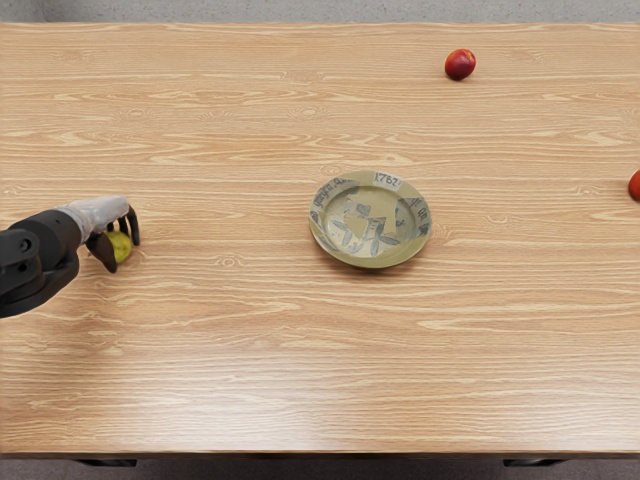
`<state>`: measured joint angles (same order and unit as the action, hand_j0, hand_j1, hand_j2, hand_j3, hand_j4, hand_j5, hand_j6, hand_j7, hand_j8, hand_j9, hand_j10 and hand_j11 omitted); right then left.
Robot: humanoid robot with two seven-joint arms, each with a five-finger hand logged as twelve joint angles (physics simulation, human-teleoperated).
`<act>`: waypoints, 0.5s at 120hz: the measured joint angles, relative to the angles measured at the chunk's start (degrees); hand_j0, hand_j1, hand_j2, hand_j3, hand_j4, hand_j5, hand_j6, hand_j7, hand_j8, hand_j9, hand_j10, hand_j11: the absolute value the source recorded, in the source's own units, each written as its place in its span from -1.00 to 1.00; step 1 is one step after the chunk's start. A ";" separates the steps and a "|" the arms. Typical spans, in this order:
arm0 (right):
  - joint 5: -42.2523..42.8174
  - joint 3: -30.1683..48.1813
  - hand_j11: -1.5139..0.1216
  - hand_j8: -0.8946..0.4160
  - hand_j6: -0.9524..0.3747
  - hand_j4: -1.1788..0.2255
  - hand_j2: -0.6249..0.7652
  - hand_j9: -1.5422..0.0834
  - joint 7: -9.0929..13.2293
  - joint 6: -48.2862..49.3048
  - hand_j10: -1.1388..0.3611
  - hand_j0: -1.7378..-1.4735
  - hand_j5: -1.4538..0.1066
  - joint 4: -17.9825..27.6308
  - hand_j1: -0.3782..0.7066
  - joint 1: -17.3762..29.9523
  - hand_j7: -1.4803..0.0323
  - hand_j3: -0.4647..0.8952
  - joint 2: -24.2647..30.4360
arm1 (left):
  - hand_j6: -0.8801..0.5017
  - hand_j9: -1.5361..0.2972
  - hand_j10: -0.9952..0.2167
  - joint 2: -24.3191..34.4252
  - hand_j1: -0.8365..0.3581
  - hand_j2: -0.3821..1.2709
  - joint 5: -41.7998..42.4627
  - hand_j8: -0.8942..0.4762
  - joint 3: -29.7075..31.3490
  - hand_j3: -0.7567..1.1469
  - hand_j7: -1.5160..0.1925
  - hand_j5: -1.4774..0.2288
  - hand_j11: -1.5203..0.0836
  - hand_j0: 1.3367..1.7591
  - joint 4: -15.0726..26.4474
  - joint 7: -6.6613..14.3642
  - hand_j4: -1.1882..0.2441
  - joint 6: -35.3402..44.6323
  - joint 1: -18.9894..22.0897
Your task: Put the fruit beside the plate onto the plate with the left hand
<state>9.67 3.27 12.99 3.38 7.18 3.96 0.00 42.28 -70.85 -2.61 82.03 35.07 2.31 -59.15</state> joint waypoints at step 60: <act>0.00 0.07 0.85 0.36 0.43 0.68 -0.10 0.90 0.01 -0.02 0.52 -0.40 0.86 -0.01 -0.95 0.00 0.96 -0.32 0.00 | -0.20 -0.58 -0.54 -0.76 -0.23 -0.02 0.78 -0.15 -0.17 -0.20 -0.57 -0.74 -0.54 0.45 0.24 -0.04 -0.42 -2.50 -2.90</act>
<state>9.67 3.34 13.00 3.35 7.17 3.95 0.00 41.52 -70.07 -2.78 82.27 35.03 -0.19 -62.05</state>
